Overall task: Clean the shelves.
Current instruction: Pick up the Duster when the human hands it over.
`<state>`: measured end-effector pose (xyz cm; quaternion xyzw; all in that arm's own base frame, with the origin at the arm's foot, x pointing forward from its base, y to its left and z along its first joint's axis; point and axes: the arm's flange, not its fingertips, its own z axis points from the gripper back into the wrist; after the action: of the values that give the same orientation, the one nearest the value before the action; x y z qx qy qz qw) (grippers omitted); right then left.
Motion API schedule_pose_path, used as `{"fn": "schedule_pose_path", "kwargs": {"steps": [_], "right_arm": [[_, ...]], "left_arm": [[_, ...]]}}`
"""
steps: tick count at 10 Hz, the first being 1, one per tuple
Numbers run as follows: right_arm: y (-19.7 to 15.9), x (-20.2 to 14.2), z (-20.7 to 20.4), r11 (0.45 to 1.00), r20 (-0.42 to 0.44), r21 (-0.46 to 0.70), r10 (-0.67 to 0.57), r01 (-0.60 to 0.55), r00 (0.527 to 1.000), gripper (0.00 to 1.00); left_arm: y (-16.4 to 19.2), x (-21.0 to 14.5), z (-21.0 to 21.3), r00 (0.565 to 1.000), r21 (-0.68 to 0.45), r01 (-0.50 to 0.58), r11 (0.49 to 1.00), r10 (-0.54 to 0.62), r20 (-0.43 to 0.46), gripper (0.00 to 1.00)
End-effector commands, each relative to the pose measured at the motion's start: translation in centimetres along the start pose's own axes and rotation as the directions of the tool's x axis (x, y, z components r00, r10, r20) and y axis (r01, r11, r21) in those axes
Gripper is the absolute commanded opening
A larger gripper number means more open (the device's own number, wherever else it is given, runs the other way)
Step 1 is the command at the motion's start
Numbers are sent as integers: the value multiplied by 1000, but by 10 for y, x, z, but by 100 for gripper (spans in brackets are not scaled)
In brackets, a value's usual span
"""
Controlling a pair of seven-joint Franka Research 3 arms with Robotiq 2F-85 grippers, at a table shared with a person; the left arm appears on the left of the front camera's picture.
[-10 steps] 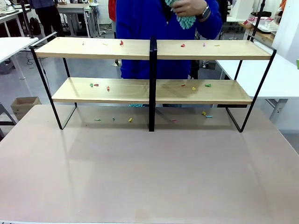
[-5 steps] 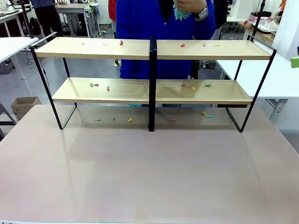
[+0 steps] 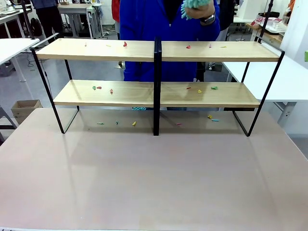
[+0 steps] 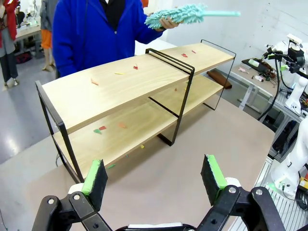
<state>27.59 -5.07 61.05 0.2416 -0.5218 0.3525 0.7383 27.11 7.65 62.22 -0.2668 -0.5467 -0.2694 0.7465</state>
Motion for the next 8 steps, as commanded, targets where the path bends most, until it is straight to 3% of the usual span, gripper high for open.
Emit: {"fn": "schedule_pose_path", "kwargs": {"steps": [1,4,5,8], "right_arm": [[4,-15,-6,1000,35,5,15,-15,999,100],[2,-15,-1,999,59,-26,-18,20,998,100],[-2,0,1,1000,7,-7,-3,3,1000,100],[-2,0,1,1000,7,-7,-3,3,1000,100]], "left_arm": [[-1,0,-1,1000,-10,-3,1000,3,2,100],[-1,0,-1,1000,-10,-3,1000,3,2,100],[-1,0,-1,1000,-10,-3,1000,3,2,100],[-1,0,-1,1000,-10,-3,1000,3,2,100]]}}
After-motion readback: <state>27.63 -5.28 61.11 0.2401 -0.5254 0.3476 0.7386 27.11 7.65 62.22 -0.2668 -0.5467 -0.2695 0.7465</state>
